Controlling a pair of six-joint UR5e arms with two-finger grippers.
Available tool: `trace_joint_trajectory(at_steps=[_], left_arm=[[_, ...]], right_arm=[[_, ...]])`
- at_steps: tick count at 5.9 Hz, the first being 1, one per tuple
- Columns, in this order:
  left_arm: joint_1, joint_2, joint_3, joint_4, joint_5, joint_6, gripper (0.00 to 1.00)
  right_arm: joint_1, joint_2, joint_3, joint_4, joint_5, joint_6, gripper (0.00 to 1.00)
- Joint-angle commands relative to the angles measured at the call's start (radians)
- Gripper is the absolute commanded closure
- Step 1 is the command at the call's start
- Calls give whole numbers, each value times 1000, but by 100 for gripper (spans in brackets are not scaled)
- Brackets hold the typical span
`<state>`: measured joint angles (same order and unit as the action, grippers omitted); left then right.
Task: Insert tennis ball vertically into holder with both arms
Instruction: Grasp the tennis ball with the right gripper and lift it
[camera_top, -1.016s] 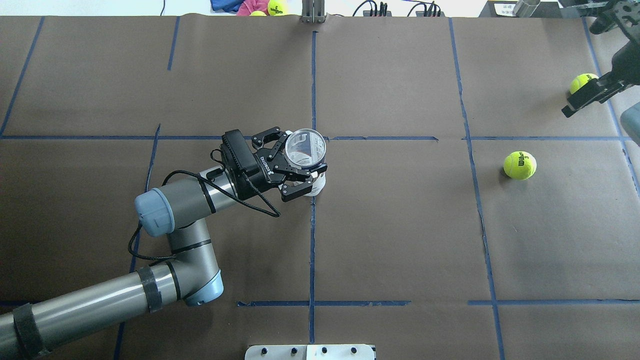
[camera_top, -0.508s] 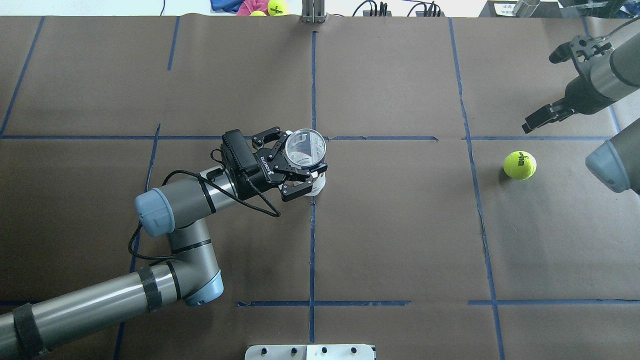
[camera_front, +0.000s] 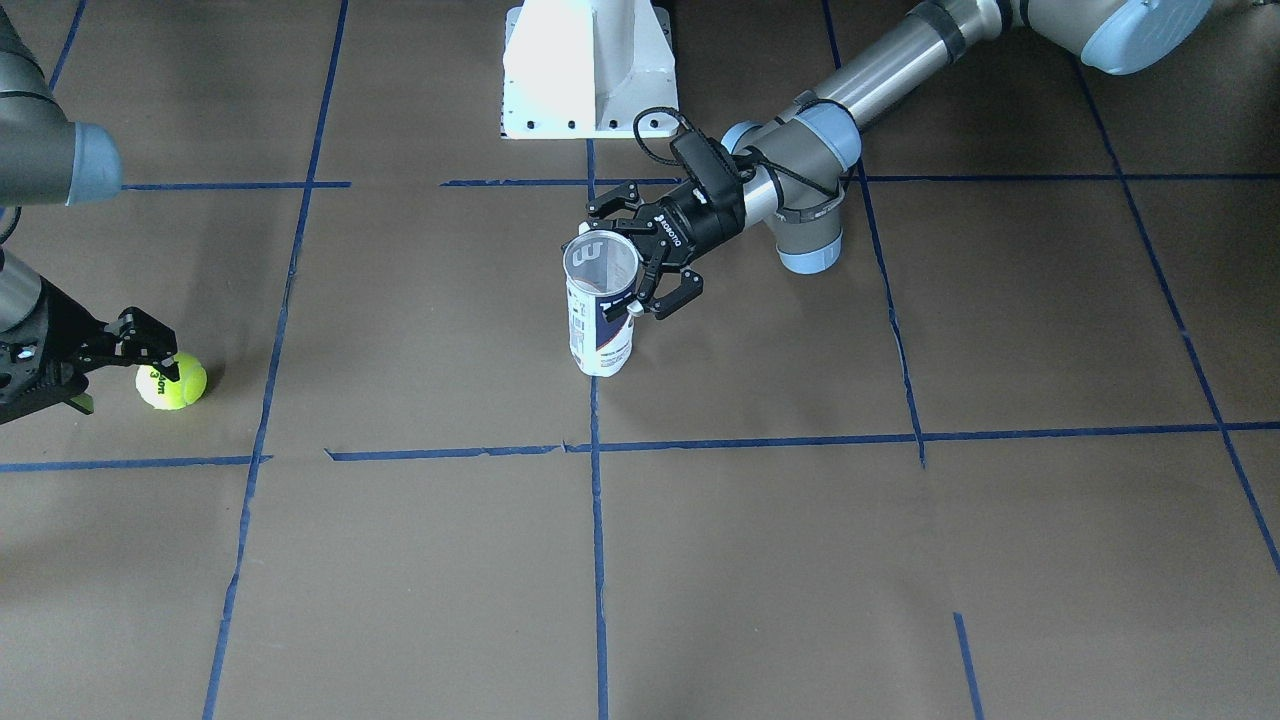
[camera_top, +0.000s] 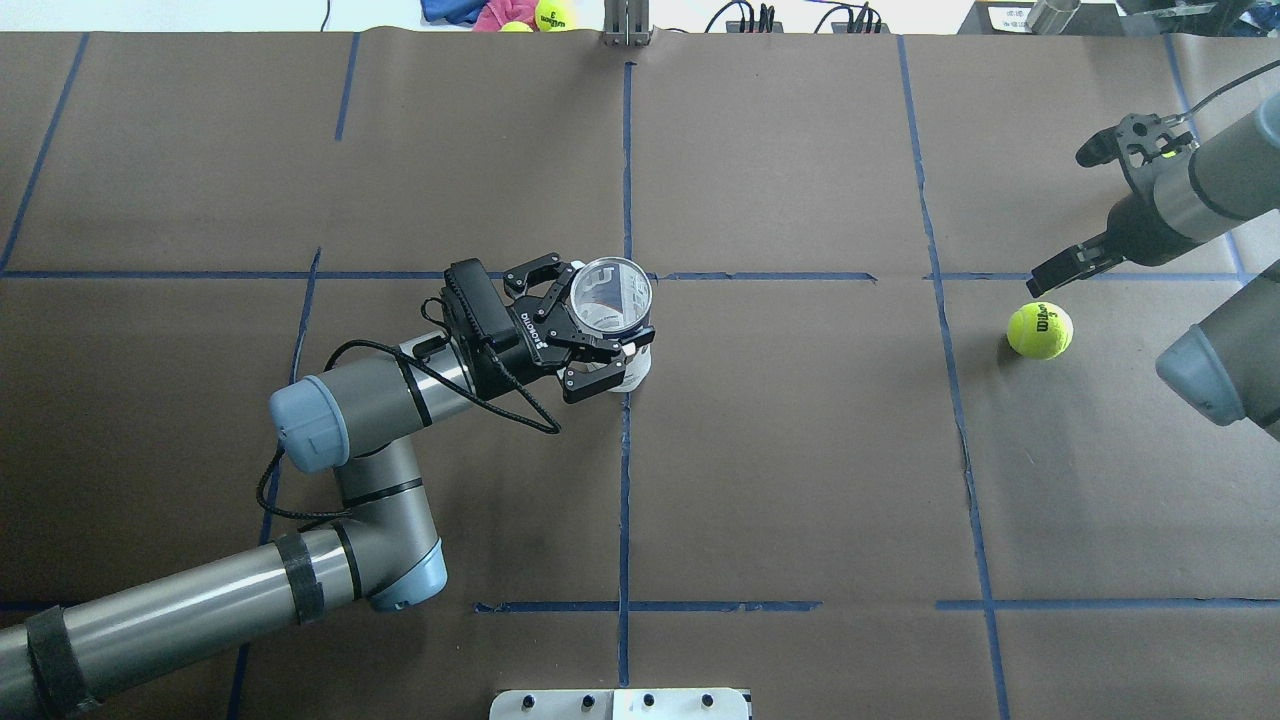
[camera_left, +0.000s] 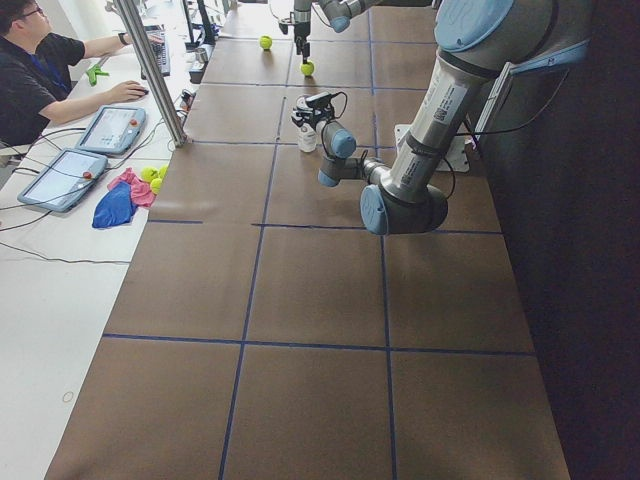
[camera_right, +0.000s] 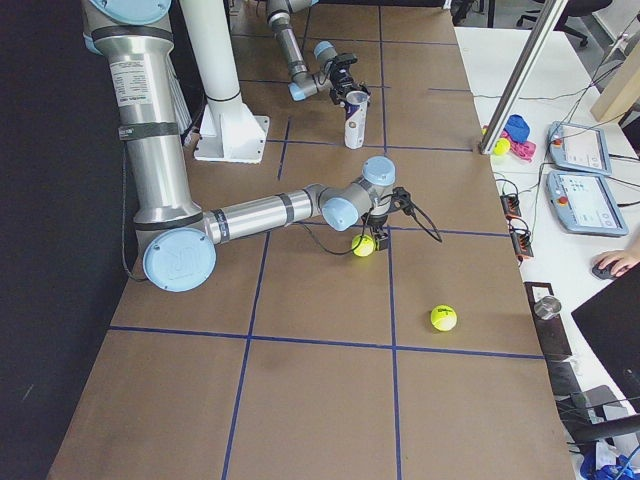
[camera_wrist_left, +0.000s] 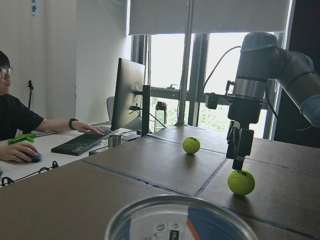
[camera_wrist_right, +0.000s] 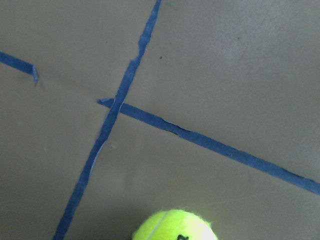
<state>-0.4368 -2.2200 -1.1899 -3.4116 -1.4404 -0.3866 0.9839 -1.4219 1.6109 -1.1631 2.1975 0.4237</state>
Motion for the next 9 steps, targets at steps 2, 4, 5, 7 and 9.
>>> trace_joint_trajectory(at_steps=[2,4,5,7,9], left_arm=[[0,0,0,0,0,0,9],[0,0,1,2,0,2,9],[0,0,1,2,2,2,9],[1,0,1,2,2,0,9],[1,0,1,6,0,0,9]], right_arm=[[-39,1,-57,3,-24,-2,0],[-53,11,-55,3,-25,0,23],[-54,33,-55,2,-25,0,73],[-53,41,12,-4,-24,15,95],[-53,134,96,-41,-19,226,95]])
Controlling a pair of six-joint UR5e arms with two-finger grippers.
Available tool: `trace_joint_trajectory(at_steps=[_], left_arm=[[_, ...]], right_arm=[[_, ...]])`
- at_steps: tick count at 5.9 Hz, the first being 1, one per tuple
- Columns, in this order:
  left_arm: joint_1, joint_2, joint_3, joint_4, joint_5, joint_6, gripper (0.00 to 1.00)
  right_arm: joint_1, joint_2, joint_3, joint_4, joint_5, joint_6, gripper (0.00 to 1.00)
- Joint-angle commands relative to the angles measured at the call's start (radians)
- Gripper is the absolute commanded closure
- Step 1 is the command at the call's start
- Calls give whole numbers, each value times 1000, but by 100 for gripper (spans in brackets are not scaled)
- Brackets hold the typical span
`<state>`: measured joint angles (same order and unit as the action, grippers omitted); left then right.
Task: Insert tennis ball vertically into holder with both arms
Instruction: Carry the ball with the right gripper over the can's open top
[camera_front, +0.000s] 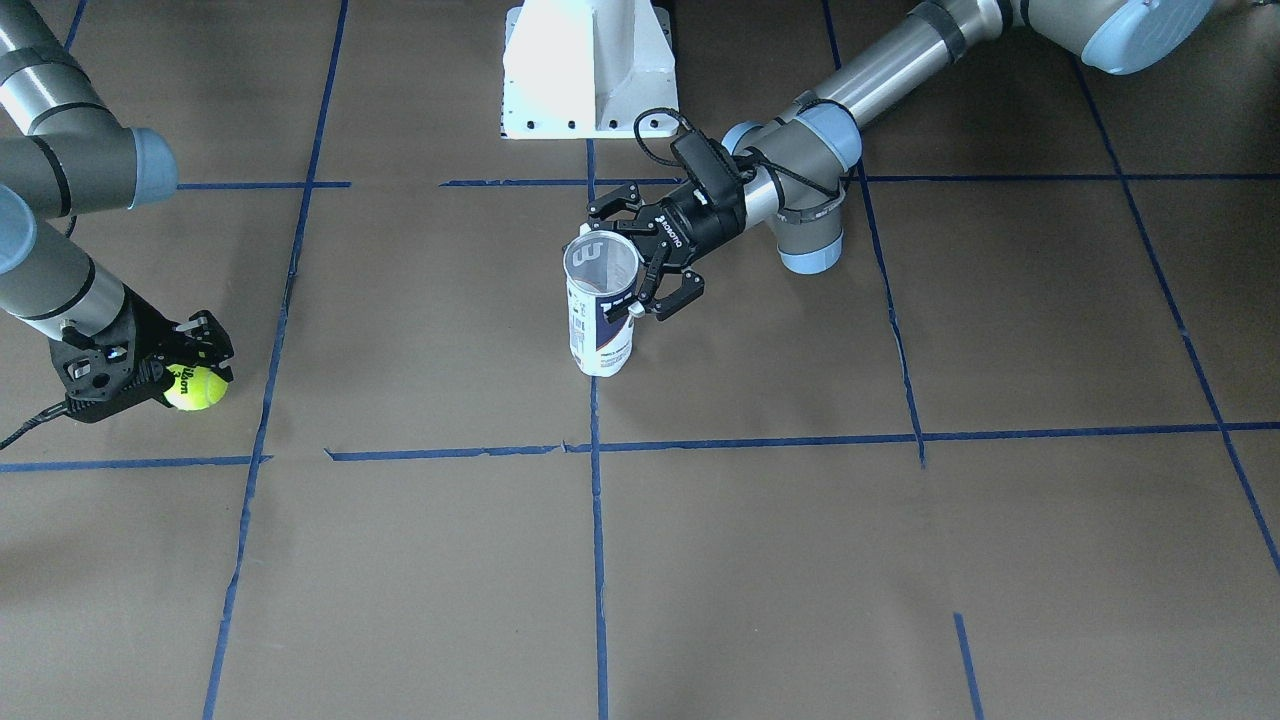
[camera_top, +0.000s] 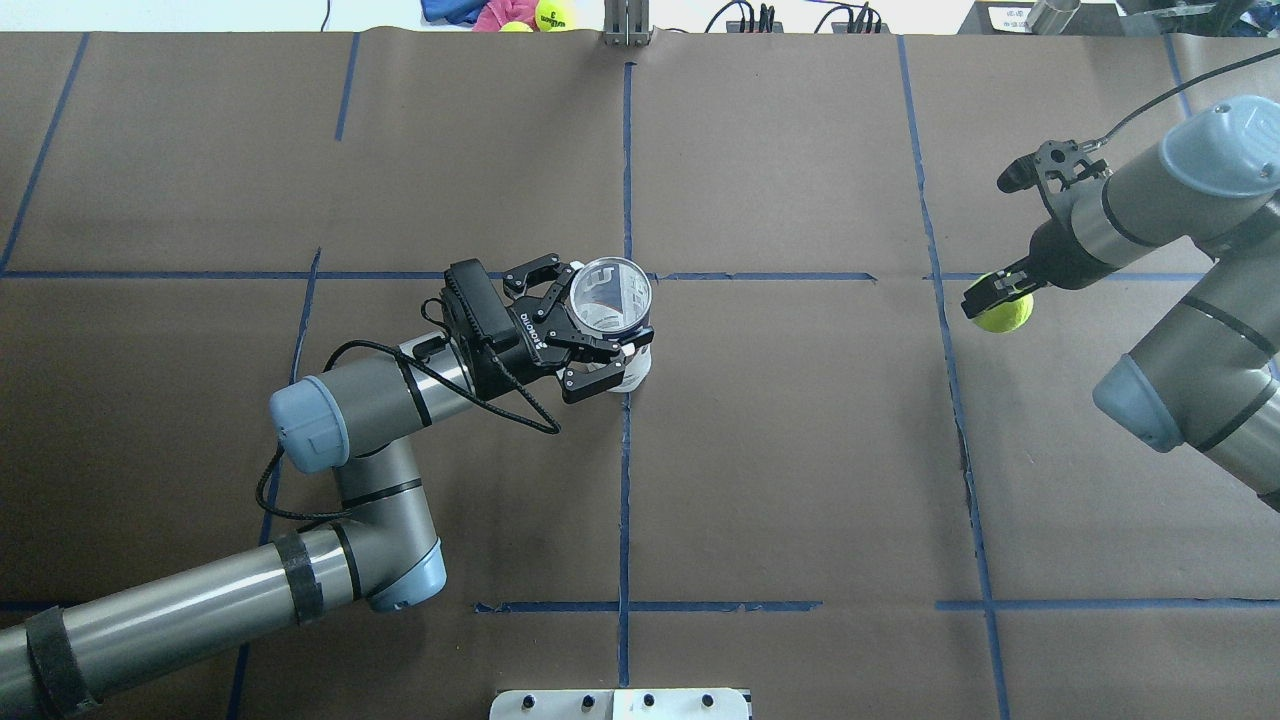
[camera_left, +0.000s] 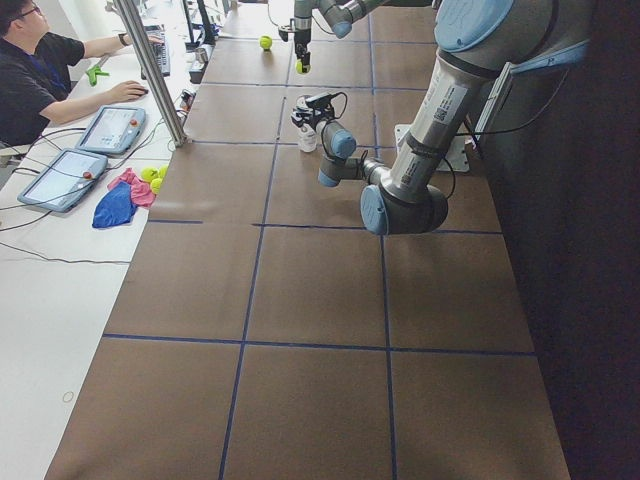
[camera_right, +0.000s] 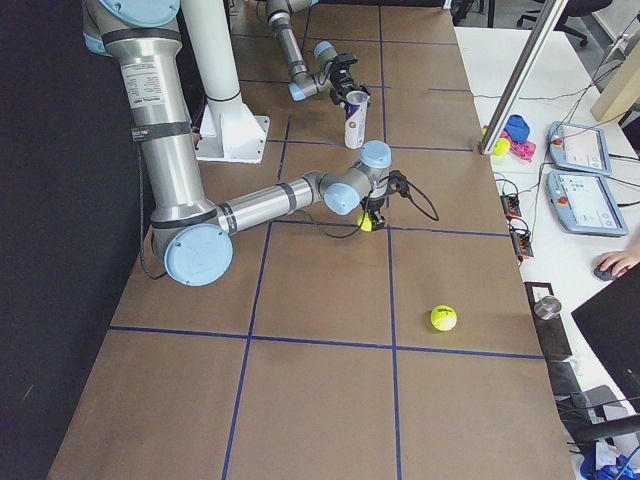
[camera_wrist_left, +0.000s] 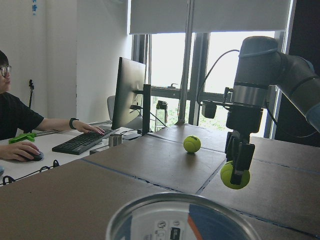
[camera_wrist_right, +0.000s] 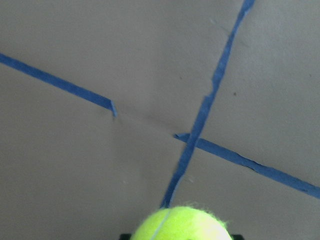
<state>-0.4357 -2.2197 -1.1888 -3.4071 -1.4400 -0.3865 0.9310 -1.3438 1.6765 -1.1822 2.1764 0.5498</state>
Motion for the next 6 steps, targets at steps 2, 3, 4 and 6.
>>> trace_joint_trajectory(at_steps=[2,3,4,6], left_arm=[[2,-5,0,11,1,0,9],[2,-5,0,11,1,0,9],[2,-8,0,19,1,0,9],[2,-8,0,31,1,1,9]], right_arm=[[-11,295,106,-367,-4,171,95],[-27,378,121,-417,-6,276,95],[-70,443,133,-421,-48,386,96],[-200,657,134,-646,-162,543,95]])
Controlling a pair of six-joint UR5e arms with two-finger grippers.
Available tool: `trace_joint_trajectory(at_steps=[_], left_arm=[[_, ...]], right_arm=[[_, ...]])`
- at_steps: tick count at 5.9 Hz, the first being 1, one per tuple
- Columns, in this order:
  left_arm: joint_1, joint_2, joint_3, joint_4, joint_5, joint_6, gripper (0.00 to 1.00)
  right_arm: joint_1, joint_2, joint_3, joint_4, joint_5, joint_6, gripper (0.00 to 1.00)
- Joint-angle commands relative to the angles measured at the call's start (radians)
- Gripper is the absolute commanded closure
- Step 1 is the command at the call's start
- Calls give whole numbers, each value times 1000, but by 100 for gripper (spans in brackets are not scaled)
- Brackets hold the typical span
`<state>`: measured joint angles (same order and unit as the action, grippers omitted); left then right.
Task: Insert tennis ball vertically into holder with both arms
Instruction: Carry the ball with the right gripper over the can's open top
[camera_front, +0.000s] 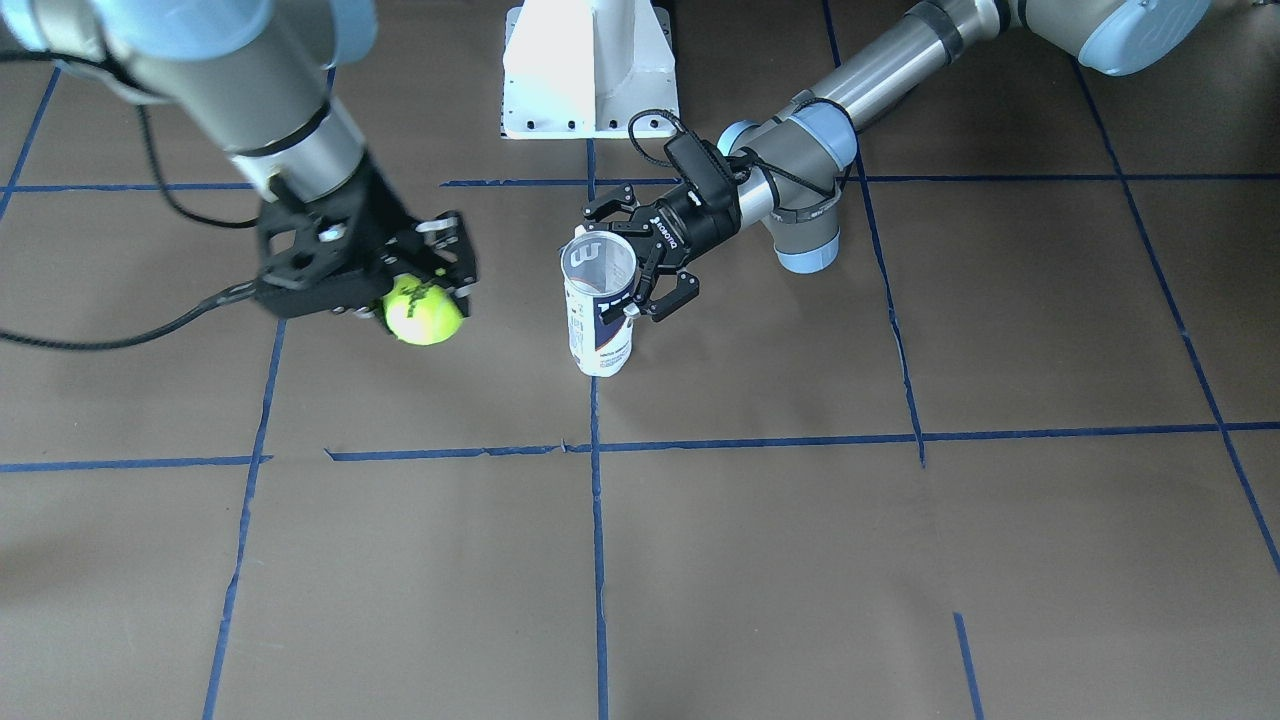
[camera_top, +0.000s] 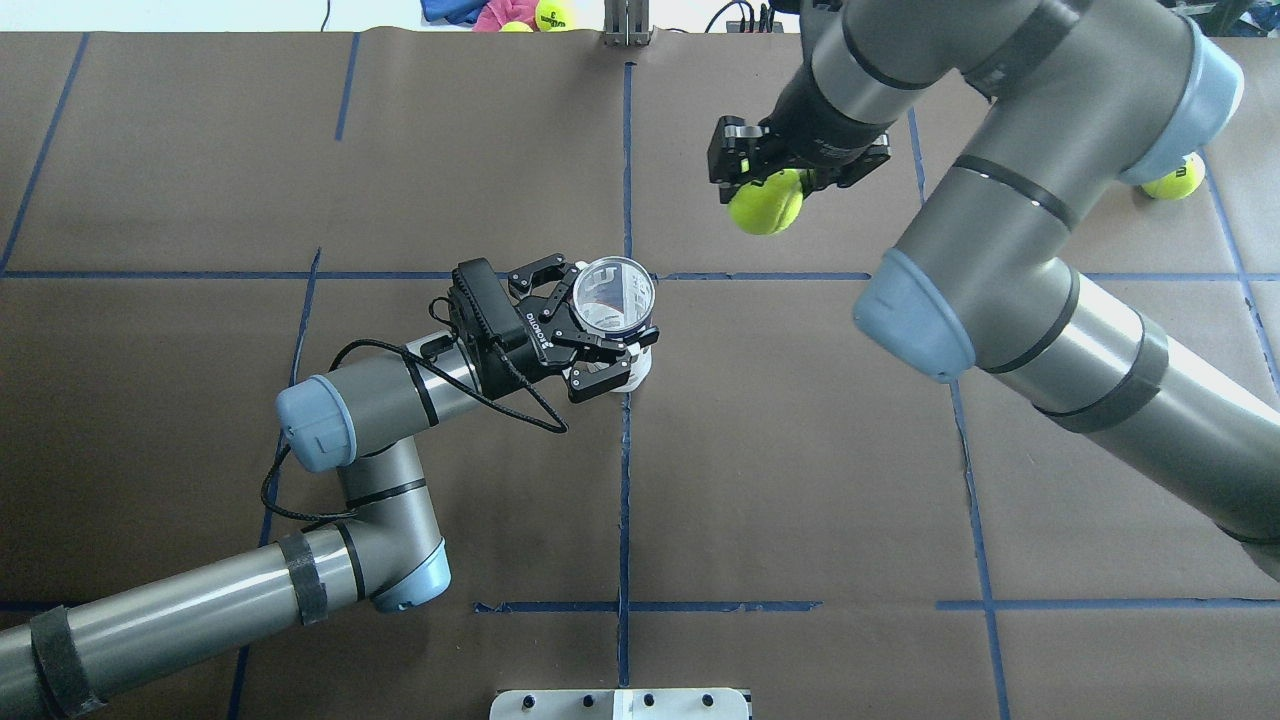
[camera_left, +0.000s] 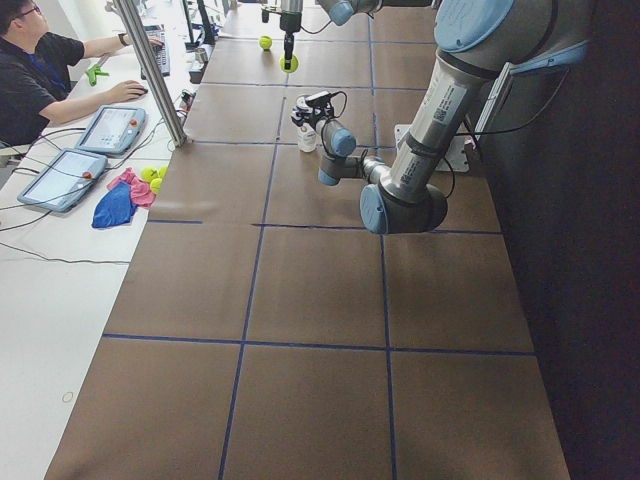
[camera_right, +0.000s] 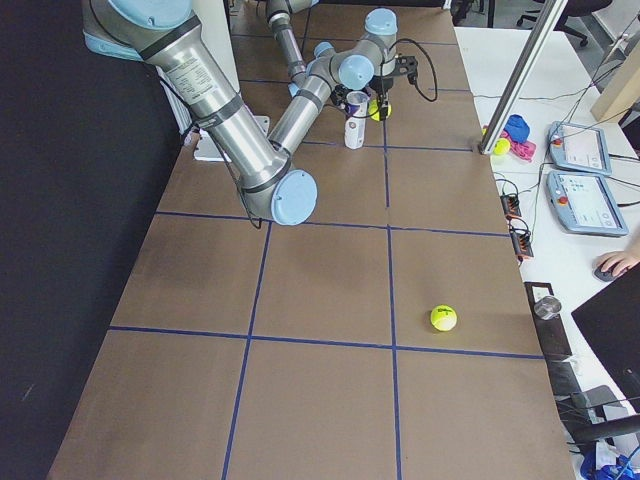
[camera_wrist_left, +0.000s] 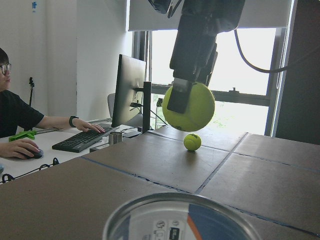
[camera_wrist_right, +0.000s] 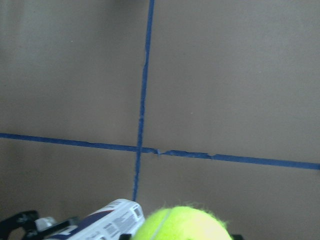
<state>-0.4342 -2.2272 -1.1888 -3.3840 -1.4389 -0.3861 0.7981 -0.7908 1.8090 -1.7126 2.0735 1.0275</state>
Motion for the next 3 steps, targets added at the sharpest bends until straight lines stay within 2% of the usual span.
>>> trace_joint_trajectory(at_steps=[1,3], left_arm=[[-1,0,2,9,0,1,9],[0,0,0,9,-2,0,9]], right_arm=[[-136,140,0,-143,-120,133,95],[-171,163,-8,-145,-153,163,94]])
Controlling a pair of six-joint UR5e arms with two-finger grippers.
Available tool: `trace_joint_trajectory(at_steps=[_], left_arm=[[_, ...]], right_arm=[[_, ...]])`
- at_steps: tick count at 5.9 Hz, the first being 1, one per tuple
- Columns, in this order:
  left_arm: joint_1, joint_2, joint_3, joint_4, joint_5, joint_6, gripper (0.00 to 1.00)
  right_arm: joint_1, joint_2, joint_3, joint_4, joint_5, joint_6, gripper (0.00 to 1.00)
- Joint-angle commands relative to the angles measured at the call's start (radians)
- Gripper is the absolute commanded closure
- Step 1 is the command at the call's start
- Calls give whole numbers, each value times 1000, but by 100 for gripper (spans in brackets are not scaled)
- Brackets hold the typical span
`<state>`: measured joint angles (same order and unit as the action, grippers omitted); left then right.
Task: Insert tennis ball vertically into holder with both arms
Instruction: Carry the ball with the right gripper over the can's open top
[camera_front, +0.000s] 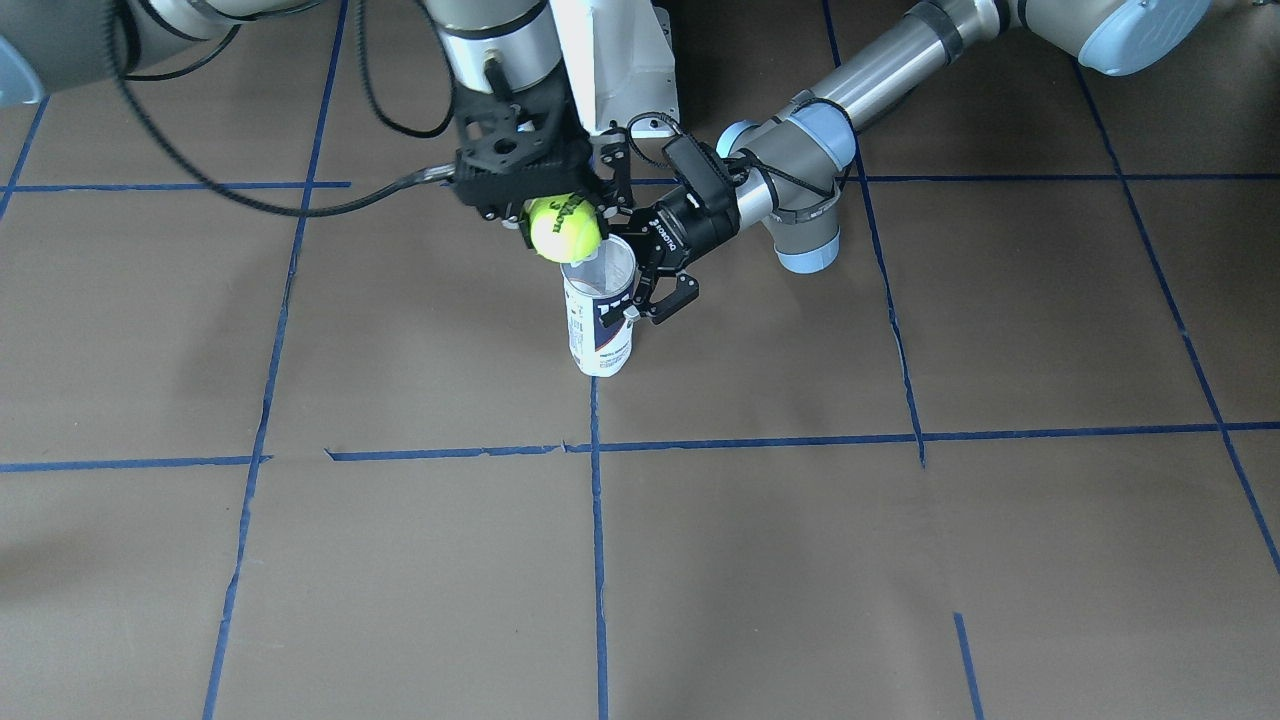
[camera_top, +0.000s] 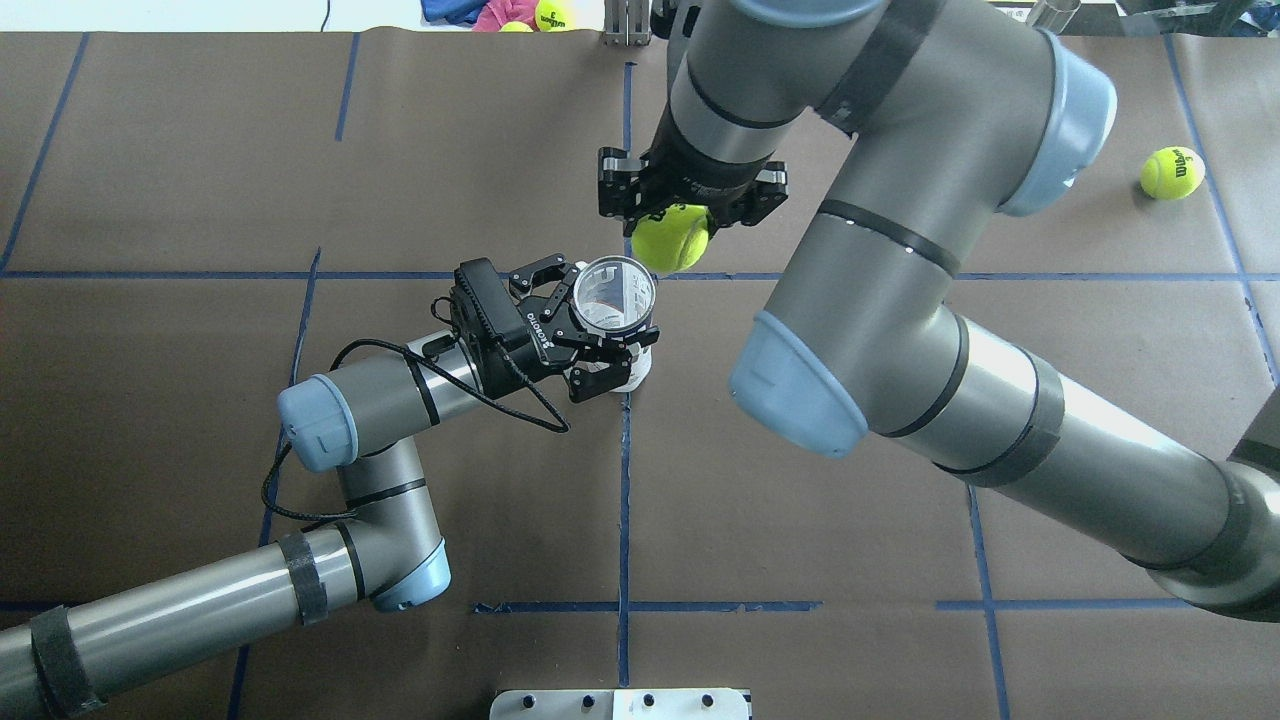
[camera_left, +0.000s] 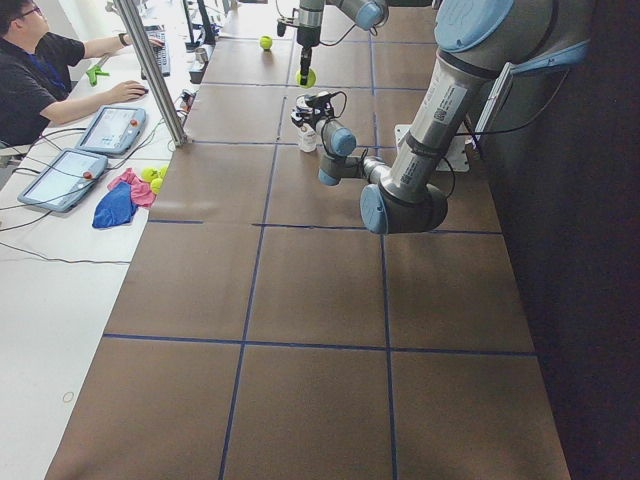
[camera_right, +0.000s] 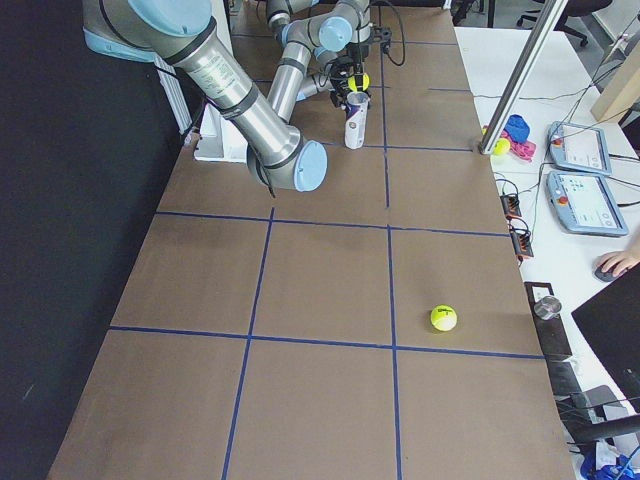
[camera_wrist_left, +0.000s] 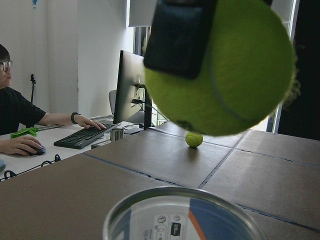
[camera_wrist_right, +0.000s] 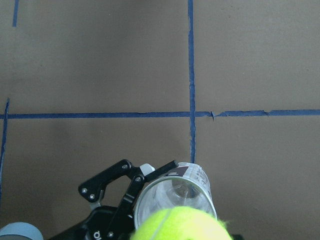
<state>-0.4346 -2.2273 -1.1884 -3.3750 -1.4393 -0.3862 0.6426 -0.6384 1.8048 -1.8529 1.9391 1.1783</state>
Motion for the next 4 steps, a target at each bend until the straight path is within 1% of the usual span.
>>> trace_joint_trajectory(at_steps=[1,2,3,4], left_arm=[[0,-2,0,0,-1,0,9],[0,0,0,0,-1,0,11],[0,0,0,0,-1,-2,11],[0,0,0,0,-1,0,11]], right_arm=[[-24,3,-7,-6,-34,12,93],[-29,8,-27,-6,-49,12,92],[-29,6,-30,-6,-52,12,76],[-38,3,-30,-6,-78,12,33]])
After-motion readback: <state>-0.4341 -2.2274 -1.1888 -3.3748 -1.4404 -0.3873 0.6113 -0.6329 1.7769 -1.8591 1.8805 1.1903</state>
